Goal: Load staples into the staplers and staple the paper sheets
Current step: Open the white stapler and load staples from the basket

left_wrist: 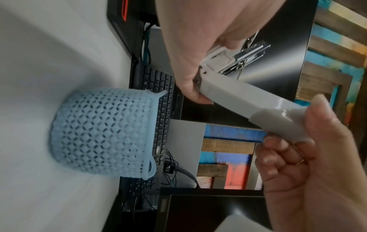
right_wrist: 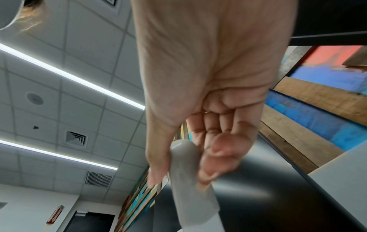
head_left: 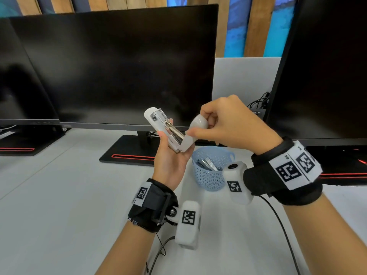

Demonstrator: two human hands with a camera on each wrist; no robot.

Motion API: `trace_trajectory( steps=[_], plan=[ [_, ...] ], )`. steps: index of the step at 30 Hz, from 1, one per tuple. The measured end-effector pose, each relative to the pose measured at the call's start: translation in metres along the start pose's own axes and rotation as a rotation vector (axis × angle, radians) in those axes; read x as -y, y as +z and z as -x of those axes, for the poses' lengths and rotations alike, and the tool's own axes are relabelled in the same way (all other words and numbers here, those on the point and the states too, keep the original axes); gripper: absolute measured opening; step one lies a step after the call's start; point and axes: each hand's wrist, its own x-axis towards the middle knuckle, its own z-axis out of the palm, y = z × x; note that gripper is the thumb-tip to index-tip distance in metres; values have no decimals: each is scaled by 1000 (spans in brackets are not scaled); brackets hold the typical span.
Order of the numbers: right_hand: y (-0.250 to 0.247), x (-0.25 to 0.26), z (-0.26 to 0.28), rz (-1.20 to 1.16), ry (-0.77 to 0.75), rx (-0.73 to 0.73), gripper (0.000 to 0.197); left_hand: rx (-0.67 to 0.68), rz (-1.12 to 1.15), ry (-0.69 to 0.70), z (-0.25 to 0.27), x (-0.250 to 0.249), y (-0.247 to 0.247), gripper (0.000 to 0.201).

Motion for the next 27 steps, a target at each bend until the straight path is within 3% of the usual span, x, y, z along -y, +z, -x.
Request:
trace_trajectory(
  steps=[3, 8, 11, 15, 20, 24, 27],
  plan=[
    [-4, -2, 0, -151, 41, -7, 38, -1, 22, -33, 0, -3, 1, 44],
    [3, -8, -2, -361, 64, -36, 25, 66, -141, -56, 3, 1, 3, 48],
    [4, -16, -5, -344, 103, -84, 38, 122, -128, -85, 5, 3, 4, 45],
    [2, -27, -5, -224, 114, 51, 68, 172, -182, -95, 6, 0, 5, 37],
    [2, -31, -4, -285, 80, 187, 61, 182, -250, -172, 12, 0, 11, 34],
    [4, -31, -5, -253, 108, 63, 57, 210, -185, -220, 14, -2, 13, 52],
    [8, -32, -6, -337, 206, -119, 53, 272, -159, -239, 14, -3, 14, 65]
  ],
)
